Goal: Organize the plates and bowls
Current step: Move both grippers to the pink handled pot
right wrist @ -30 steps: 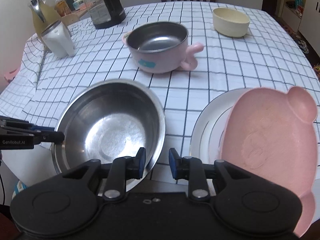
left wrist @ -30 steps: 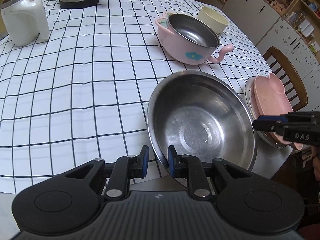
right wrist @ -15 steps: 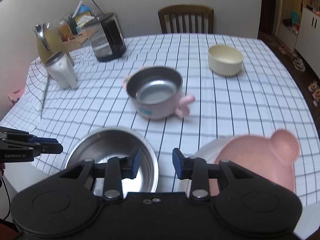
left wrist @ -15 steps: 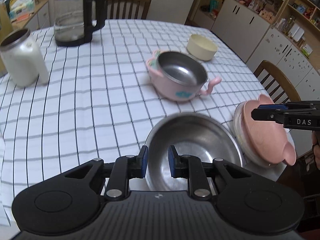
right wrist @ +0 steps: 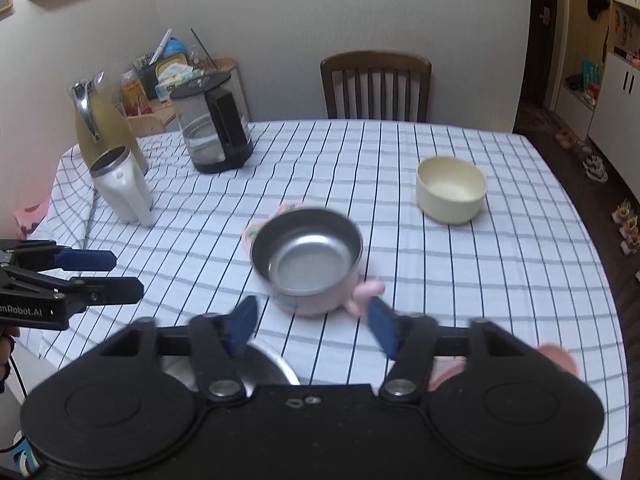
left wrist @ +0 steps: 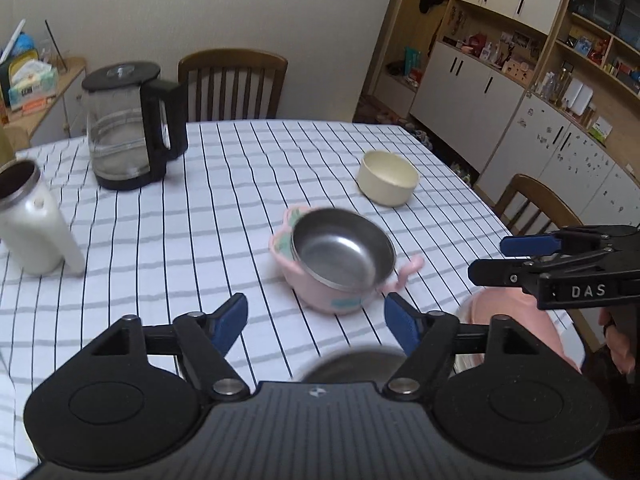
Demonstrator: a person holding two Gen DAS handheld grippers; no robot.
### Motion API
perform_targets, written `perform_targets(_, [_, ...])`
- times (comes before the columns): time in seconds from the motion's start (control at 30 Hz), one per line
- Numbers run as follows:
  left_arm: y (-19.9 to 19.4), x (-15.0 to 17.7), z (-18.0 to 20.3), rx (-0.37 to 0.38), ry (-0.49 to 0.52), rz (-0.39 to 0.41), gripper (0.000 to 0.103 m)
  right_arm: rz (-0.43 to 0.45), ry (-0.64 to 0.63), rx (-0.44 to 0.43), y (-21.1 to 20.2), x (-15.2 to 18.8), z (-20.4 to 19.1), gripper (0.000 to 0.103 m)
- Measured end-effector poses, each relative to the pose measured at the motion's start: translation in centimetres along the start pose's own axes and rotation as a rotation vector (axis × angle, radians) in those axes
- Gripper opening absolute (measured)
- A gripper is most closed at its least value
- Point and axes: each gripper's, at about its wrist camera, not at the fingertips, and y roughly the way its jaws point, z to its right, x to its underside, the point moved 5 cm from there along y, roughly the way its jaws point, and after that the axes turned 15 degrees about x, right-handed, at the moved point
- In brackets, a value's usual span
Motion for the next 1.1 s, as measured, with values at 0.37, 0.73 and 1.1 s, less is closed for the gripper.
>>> perform_targets(0.37, [6.2,-2.6,-2.2,-0.064,-0.029,-0.037,0.077,0.008,-0.058,0.048,4.5,-3.6,0.0,0.1])
perform_targets(0.73, [12.0,-1.4,-4.8,-0.105,-0.137,-0.142,0.077,-0.109,-0.062,0.049,11.4,-4.2,0.8,0.098])
perform_targets(1.1, [14.7,-1.3,-5.9,-0.109,-0.187,-0.196,0.061,-0.191,-0.056,0.046,15.7,-4.1,0.9,0.084])
